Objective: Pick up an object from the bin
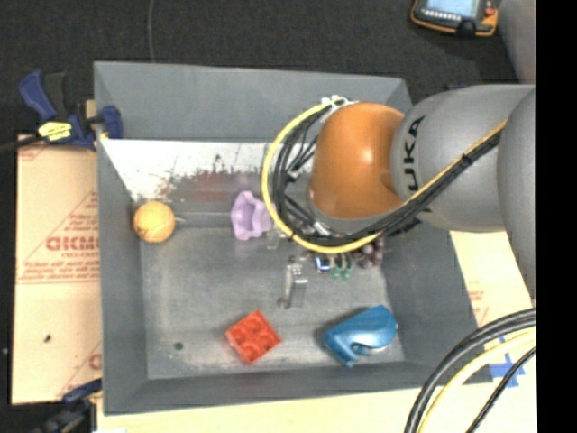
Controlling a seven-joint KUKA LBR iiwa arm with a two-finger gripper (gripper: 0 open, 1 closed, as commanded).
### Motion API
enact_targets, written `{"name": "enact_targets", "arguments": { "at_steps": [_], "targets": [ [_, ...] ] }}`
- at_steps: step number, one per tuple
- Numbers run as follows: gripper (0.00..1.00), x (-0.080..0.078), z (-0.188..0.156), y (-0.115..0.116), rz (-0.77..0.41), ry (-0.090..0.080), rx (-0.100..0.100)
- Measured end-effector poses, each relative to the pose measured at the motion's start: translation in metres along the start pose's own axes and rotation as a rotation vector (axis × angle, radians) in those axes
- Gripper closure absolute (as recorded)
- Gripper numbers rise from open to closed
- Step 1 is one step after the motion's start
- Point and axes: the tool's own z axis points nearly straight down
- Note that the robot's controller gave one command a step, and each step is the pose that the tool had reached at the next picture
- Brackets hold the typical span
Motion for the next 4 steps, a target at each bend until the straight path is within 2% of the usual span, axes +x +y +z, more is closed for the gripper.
{"name": "enact_targets", "arguments": {
  "at_steps": [1,2,3,4],
  "targets": [
    [0.0,0.05,0.081,0.06,-0.315,0.006,0.0],
    [0.0,0.052,0.01,0.045,-0.279,-0.005,0.002],
    [0.0,0.069,0.053,0.04,-0.679,0.005,-0.002],
    [0.0,0.082,0.079,0.055,-0.267,-0.025,0.001]
  ]
}}
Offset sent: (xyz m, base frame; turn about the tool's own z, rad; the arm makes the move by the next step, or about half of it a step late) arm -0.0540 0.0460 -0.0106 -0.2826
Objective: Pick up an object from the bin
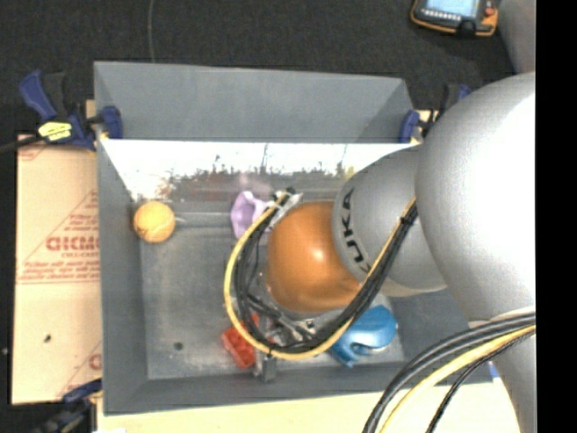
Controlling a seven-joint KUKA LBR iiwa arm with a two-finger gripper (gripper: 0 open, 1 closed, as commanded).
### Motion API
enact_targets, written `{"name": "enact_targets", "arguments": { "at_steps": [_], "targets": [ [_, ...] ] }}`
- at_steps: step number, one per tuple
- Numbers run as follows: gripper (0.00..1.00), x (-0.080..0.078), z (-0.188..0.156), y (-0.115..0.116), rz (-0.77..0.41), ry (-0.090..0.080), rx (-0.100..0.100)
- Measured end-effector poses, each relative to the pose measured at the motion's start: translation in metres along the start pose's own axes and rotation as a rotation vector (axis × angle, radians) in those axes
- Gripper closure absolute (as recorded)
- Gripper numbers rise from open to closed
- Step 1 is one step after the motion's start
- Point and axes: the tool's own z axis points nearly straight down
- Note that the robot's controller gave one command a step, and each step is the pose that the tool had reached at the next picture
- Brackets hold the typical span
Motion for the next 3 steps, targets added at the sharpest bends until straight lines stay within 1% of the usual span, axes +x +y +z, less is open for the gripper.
{"name": "enact_targets", "arguments": {
  "at_steps": [1,3],
  "targets": [
    [1.0,-0.0124,0.0023,0.0091,-0.449,0.02,-0.011],
    [1.0,-0.0126,-0.0009,0.0089,-0.446,0.018,-0.012]
  ]
}}
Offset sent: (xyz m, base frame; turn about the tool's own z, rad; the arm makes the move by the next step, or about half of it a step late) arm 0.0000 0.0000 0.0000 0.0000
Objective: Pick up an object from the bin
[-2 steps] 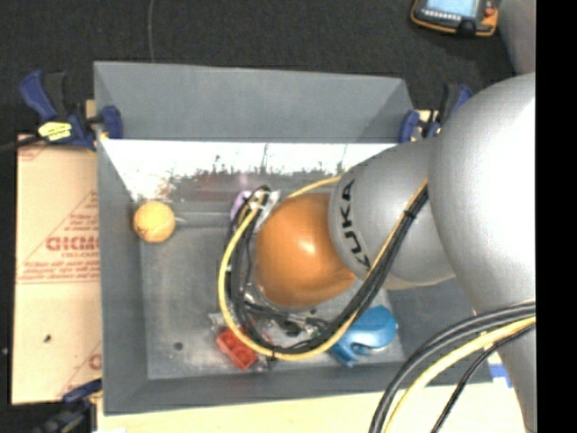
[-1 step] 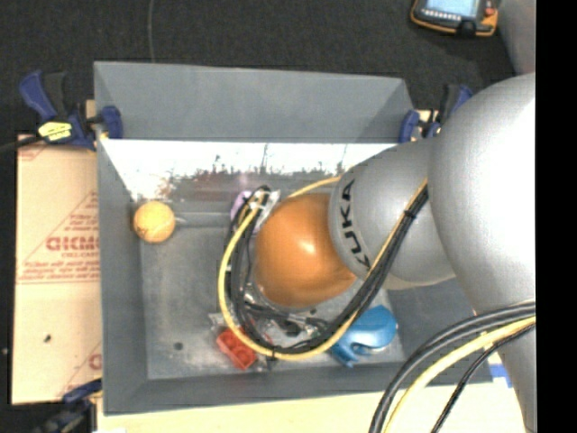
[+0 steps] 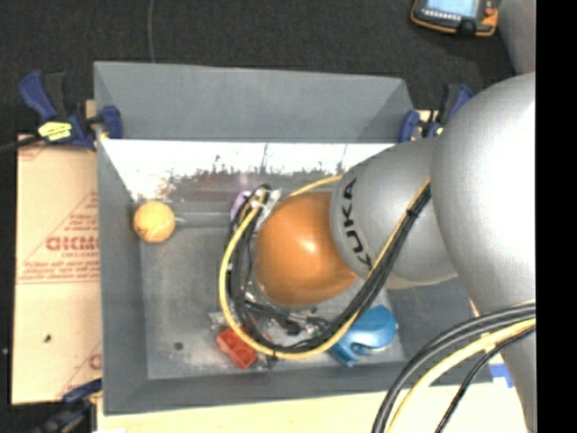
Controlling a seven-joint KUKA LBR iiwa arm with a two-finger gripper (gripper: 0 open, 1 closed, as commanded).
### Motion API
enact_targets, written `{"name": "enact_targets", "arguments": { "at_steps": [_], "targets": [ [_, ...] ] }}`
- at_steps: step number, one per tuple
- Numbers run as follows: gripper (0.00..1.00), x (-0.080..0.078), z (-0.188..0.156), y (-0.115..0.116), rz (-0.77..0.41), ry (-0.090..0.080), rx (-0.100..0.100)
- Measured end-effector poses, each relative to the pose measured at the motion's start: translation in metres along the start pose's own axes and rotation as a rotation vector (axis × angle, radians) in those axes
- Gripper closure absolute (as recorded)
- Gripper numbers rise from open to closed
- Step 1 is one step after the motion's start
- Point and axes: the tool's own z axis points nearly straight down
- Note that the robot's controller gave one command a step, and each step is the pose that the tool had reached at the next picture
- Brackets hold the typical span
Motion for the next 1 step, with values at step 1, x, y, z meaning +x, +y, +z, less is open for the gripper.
{"name": "enact_targets", "arguments": {
  "at_steps": [1],
  "targets": [
    [1.0,0.0001,-0.0088,-0.0004,0.002,-0.001,0.001]
  ]
}}
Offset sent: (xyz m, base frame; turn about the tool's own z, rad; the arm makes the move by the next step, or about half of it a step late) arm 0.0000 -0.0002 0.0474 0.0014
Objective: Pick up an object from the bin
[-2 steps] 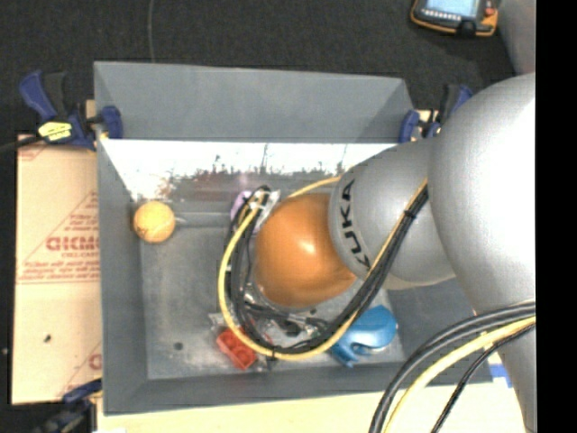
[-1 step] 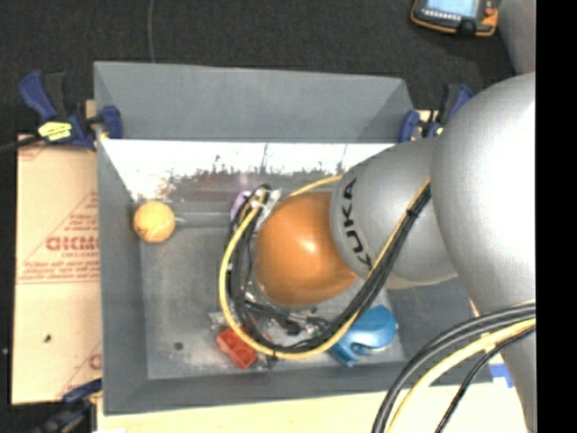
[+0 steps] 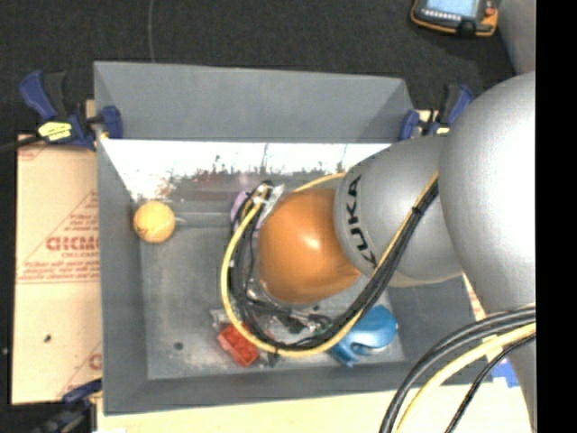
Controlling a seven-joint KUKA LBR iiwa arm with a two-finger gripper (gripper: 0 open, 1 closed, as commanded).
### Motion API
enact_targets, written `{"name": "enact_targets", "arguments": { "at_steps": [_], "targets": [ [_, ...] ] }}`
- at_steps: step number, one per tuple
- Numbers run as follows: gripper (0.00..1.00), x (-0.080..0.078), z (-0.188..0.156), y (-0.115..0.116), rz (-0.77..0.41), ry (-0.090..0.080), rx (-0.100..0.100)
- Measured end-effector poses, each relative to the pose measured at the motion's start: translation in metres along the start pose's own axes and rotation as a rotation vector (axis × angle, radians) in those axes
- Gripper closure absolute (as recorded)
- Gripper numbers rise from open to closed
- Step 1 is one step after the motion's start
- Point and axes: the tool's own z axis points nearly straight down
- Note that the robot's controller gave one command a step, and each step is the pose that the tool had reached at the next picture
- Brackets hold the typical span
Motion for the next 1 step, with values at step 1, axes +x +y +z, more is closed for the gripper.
{"name": "enact_targets", "arguments": {
  "at_steps": [1],
  "targets": [
    [1.0,0.0004,-0.0204,0.0,0.003,0.002,-0.001]
  ]
}}
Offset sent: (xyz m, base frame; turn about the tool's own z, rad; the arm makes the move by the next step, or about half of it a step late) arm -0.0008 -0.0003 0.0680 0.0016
